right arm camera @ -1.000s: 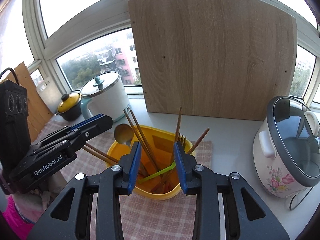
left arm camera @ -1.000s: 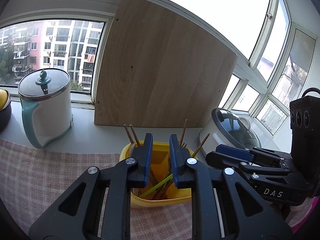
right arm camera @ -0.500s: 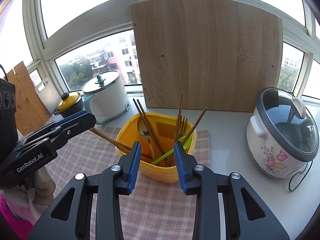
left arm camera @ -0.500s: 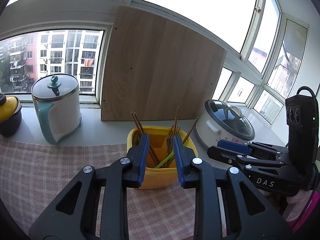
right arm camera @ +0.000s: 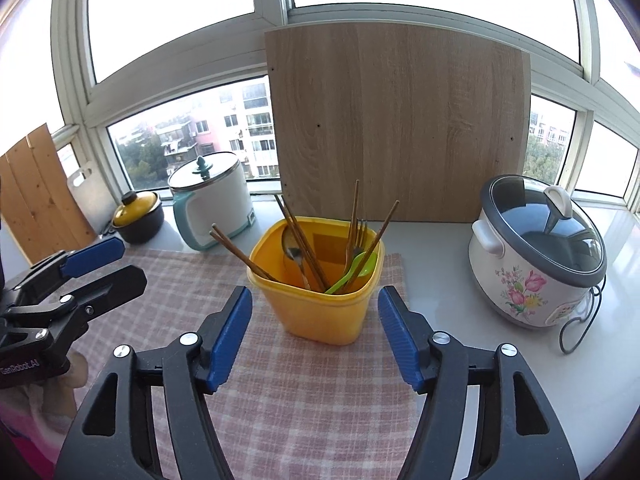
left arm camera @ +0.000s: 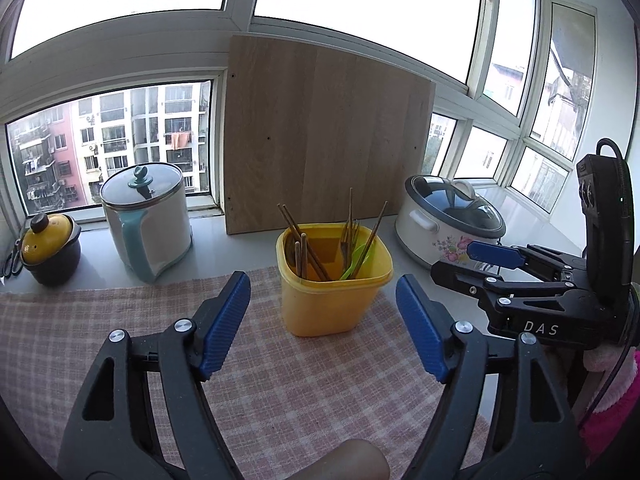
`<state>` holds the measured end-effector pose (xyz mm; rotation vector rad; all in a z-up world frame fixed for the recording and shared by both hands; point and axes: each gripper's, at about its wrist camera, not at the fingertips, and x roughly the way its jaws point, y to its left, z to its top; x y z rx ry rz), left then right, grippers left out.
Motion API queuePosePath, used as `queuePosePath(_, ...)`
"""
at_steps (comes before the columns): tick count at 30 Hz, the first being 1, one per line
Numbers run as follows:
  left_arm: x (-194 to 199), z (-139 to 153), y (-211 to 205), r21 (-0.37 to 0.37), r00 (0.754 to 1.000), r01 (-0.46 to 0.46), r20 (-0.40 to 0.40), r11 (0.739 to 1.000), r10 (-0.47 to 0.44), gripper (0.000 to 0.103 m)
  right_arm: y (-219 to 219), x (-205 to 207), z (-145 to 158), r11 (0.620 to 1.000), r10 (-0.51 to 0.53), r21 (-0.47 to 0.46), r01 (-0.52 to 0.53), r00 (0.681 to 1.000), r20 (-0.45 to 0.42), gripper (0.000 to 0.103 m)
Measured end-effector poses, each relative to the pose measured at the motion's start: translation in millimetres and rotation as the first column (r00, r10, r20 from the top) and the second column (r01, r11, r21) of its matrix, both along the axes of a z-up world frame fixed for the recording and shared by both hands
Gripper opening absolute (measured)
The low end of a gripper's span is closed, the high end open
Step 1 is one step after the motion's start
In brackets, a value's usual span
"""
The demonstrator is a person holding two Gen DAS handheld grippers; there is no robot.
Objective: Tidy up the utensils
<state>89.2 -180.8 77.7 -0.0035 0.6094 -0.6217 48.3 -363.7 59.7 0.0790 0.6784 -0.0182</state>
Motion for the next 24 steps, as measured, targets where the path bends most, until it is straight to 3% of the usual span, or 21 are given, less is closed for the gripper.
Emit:
queuePosePath(4, -14, 2, 5, 0.024, 1.0, -0.022, 0.017, 0.999, 0.022, 0.094, 6, -12, 4, 0.998, -0.023, -0.05, 0.025, 0.999, 0.031, 0.08)
queuePosePath(8, -21, 0, 8, 0.062, 0.999, -0.05, 0.01, 0.997, 0.049, 0.099, 7, -19, 5, 0.999, -0.034, -0.036, 0.035, 0.999, 0.036, 0.081)
queuePosePath(24, -34, 3, 24, 0.09, 0.994, -0.104, 0.033, 0.99, 0.101, 0.102, 19, -25, 1, 0.998, -0.061, -0.013, 0.061, 0.997, 0.042, 0.082)
